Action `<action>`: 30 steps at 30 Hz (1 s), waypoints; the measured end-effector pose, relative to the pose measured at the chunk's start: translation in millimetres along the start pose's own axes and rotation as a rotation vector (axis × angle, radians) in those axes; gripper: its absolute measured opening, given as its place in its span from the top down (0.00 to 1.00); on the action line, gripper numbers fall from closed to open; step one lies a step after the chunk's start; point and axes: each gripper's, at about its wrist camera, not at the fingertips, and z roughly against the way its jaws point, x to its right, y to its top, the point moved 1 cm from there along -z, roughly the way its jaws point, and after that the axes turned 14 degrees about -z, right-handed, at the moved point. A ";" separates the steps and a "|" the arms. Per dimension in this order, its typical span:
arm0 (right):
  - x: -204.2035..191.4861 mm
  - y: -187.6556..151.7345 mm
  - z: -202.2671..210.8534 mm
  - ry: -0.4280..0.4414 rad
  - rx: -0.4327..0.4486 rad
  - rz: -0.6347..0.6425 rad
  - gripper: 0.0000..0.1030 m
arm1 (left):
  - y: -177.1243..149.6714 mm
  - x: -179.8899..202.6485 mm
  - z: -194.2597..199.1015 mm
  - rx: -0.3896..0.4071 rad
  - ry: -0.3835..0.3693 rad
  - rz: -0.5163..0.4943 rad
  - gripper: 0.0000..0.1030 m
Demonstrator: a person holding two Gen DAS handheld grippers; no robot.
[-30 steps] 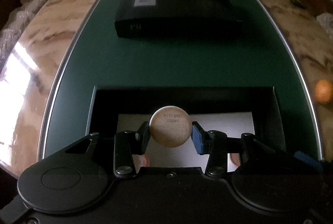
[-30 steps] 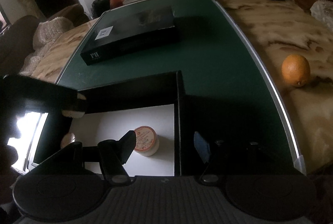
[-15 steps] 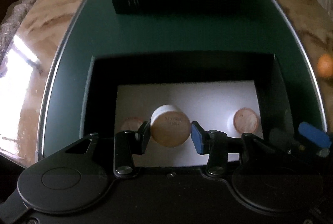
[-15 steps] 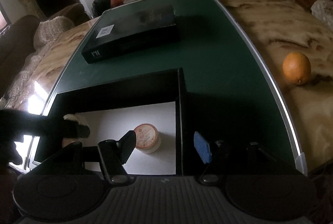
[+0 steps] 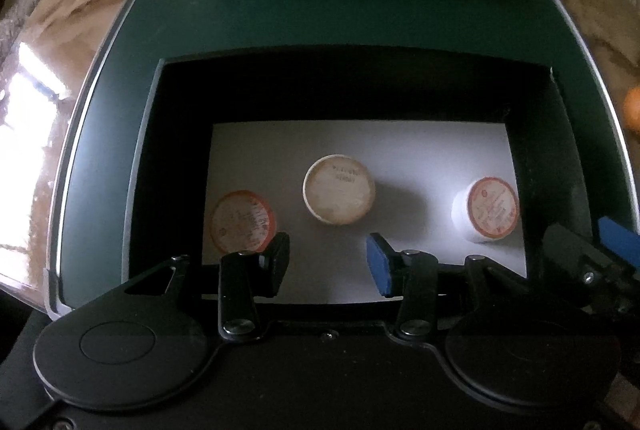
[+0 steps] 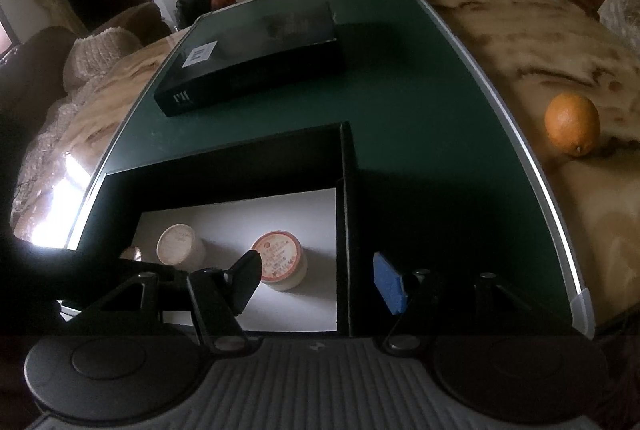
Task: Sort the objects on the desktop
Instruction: 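Lower the beige jar with the left tool into the tray and open, then withdraw the open left tool from the tray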
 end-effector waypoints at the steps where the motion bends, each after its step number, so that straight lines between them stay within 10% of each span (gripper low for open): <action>1: -0.2 -0.4 -0.1 0.001 -0.001 0.001 0.37 | -0.5 -0.9 0.6 0.003 -0.001 0.004 0.56; 30: -0.6 -5.6 -4.0 -0.006 -0.015 0.009 0.37 | 31.8 -12.0 -11.7 0.104 0.065 0.038 0.40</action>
